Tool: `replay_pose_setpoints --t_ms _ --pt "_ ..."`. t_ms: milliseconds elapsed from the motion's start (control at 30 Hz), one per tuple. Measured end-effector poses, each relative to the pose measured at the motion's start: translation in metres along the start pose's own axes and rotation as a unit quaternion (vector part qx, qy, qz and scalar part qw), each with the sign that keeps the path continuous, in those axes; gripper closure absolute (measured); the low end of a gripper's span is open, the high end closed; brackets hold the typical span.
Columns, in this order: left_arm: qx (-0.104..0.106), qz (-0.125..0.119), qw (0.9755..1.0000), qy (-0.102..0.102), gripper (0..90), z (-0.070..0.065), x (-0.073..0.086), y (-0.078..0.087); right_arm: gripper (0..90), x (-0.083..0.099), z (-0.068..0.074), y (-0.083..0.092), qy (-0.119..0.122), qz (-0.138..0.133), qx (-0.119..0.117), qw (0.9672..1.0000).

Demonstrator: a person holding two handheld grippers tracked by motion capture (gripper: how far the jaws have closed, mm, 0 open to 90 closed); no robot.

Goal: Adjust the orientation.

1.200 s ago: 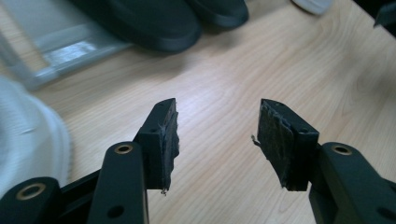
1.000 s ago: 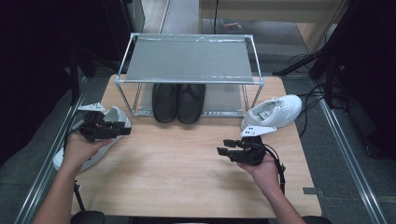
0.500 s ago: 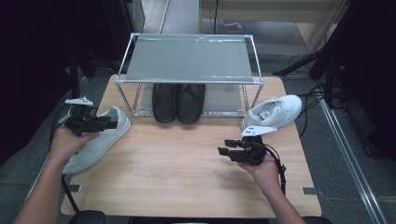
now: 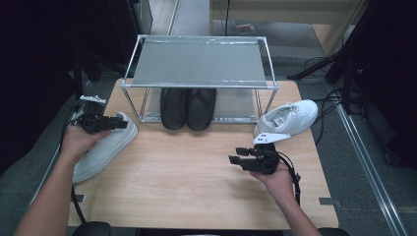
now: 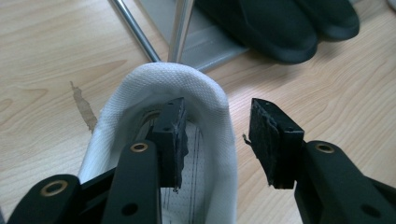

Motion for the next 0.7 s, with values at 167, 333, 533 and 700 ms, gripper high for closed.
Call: replay_pose_setpoints --t_ms 167,333,533,700 --pt "0.008 0.032 0.9994 -0.01 63.2 -0.001 0.006 -0.018 52.9 0.0 -0.001 0.001 -0.001 -0.001 0.002 1.0" --pt "0.014 0.032 0.9992 -0.022 73.7 -0.004 0.006 -0.019 52.8 0.001 0.0 0.001 0.0 -0.001 0.002 1.0" --pt "0.051 0.017 0.9982 -0.025 79.3 -0.015 0.006 -0.009 52.9 0.001 0.0 0.0 0.0 0.0 0.001 1.0" --pt "0.068 0.011 0.9967 -0.042 81.6 -0.032 0.008 0.004 53.0 0.001 0.001 -0.001 -0.001 0.0 0.0 1.0"
Point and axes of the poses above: each handheld gripper's, and its own axes: y roughly backward along the jaws, x roughly out of its underside, z roughly to its left, the point moved 5 cm from there along -y, roughly forward along the jaws, and after that the axes turned 14 degrees about -y, right-handed, at the moved point
